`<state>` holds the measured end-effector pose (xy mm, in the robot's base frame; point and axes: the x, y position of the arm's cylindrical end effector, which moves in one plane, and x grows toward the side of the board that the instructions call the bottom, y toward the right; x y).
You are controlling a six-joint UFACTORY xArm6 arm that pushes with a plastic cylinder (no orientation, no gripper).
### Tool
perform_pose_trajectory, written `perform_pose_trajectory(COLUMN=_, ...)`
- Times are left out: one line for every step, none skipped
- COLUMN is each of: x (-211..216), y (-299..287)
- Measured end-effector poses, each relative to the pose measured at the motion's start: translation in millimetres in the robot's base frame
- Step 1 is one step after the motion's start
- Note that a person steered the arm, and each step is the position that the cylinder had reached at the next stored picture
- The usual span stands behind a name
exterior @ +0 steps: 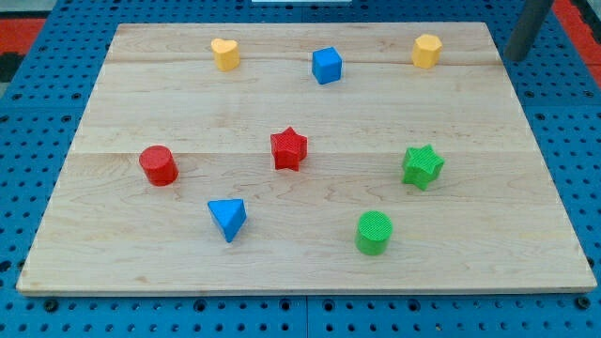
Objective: Move the yellow heart to the top left of red star
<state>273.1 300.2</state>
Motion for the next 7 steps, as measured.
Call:
perform_pose_trajectory(x=7.9, y=-12.3)
perform_pose_trajectory(x=-16.0, y=-56.8)
perform_pose_trajectory(x=-34.1, y=-100.4)
perform_pose_trajectory(x=-34.1, y=-203.4)
perform_pose_trajectory(x=-27.7, y=-259.7)
perform_pose_trajectory(x=-39.5, y=-291.2)
perform_pose_trajectory(x=-42.4, y=-383.1)
